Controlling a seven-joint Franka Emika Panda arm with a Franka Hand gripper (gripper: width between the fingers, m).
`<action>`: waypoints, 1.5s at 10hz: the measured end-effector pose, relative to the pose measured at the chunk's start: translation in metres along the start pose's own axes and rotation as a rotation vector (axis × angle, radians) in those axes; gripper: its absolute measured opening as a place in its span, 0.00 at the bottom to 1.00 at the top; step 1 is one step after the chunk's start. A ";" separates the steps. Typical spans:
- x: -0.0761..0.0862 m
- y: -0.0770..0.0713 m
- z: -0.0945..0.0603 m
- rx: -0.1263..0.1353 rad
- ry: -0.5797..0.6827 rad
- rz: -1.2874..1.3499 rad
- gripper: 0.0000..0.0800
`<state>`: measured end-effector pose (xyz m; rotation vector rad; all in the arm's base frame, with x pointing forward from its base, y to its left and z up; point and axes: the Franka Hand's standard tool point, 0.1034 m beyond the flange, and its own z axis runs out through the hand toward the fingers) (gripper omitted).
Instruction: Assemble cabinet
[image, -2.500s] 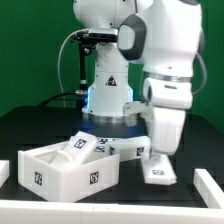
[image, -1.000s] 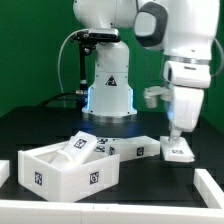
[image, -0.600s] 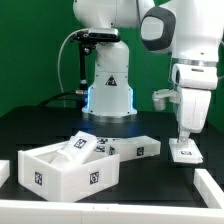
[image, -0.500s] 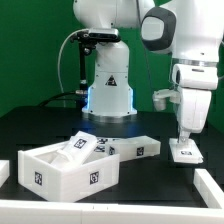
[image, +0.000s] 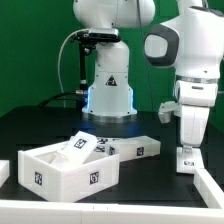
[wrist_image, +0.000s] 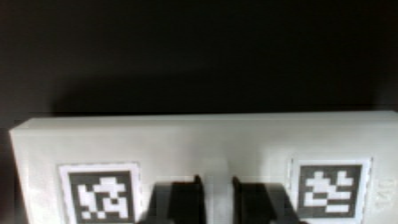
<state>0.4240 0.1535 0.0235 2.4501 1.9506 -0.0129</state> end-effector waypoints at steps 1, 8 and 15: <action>-0.002 0.001 0.000 0.000 -0.002 0.002 0.08; -0.019 0.028 -0.054 -0.009 -0.093 0.035 0.88; -0.064 0.078 -0.096 0.196 -0.231 0.228 1.00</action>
Offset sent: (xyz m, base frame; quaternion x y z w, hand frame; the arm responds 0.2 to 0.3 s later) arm 0.0000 0.0000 0.0000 0.0000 0.0000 0.0000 1.0000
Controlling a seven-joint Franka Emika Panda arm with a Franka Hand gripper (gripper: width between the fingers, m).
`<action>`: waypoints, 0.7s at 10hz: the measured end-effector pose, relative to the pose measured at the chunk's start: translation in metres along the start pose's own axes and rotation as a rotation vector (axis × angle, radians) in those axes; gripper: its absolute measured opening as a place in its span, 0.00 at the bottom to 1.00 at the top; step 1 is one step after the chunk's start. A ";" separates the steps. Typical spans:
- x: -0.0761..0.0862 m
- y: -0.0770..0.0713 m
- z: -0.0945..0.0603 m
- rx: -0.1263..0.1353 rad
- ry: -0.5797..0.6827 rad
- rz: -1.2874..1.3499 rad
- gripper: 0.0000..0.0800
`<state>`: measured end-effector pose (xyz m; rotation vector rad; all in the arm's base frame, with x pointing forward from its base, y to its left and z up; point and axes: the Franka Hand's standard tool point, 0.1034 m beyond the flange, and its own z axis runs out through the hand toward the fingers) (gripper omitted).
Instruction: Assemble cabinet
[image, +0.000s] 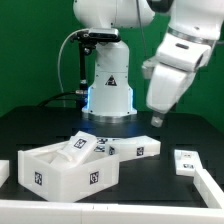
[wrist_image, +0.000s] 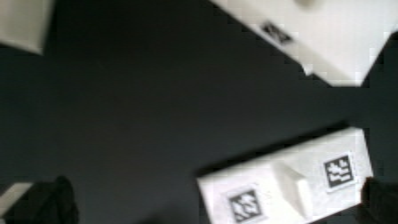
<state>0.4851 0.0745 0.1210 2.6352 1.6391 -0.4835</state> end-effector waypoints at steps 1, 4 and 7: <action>-0.012 0.018 -0.008 0.037 -0.023 0.018 1.00; -0.047 0.052 -0.011 0.078 -0.018 0.045 1.00; -0.044 0.049 -0.010 0.080 -0.020 0.039 1.00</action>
Offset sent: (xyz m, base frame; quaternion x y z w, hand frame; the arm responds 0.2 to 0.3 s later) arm 0.0130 -0.0562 0.0153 -0.0002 0.0154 0.0072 0.9999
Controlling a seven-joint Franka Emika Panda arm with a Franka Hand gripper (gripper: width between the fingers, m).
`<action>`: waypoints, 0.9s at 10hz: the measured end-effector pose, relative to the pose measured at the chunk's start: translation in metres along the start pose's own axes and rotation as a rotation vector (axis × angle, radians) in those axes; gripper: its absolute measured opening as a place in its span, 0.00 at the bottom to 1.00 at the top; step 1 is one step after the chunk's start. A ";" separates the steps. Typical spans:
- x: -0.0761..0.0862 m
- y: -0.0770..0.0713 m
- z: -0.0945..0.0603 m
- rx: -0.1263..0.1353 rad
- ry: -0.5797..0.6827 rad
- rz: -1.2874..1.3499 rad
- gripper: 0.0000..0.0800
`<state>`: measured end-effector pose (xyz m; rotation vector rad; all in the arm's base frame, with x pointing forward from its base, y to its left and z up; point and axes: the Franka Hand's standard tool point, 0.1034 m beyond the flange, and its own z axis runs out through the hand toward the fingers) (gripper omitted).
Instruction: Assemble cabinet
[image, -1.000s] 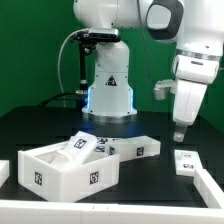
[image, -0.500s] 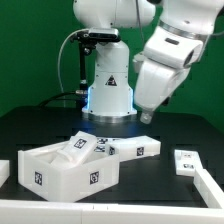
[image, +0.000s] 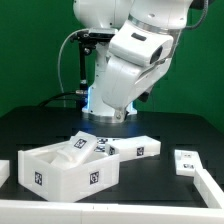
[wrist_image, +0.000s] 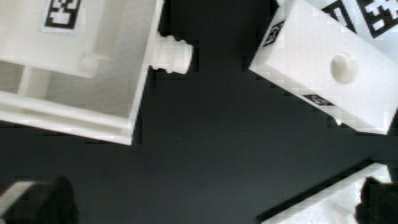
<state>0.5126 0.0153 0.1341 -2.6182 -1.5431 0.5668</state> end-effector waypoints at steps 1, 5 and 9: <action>-0.001 0.001 -0.001 0.004 0.000 0.005 1.00; -0.029 0.040 -0.018 0.205 0.001 0.168 1.00; -0.033 0.043 -0.018 0.209 -0.001 0.171 1.00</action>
Offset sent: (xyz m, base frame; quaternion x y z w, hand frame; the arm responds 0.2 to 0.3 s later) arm 0.0272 -0.0276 0.0095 0.1311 0.0006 0.0879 0.9875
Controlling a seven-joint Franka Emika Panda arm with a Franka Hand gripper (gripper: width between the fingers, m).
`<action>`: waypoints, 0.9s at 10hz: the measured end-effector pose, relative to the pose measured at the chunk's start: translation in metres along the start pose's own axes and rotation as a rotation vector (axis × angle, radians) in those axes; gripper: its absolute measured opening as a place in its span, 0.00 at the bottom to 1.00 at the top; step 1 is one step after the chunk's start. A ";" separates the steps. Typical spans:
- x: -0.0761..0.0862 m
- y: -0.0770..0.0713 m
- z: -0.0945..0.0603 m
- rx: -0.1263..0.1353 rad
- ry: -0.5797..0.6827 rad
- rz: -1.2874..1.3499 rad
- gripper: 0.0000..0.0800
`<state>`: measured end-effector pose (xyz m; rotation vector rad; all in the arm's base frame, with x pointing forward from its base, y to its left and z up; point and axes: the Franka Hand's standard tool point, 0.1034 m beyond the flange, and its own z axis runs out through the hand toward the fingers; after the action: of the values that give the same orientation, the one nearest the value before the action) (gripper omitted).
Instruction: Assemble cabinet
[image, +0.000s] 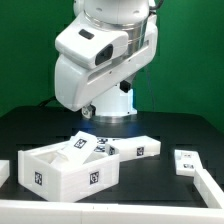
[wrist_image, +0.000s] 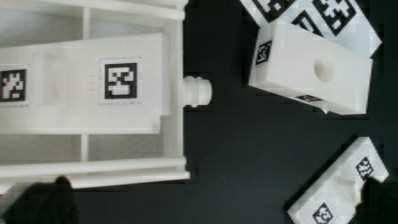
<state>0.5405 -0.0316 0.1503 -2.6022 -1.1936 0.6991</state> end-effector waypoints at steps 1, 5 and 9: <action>-0.002 0.001 0.001 0.012 -0.003 0.002 1.00; -0.003 0.037 0.024 0.050 0.002 0.021 1.00; -0.007 0.053 0.040 0.051 0.014 0.002 1.00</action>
Offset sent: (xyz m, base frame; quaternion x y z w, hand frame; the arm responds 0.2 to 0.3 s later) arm 0.0118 -0.0122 -0.0297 0.0245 0.0368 -0.0066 0.9990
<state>0.5520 -0.0727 0.0991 -2.5623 -1.1543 0.7015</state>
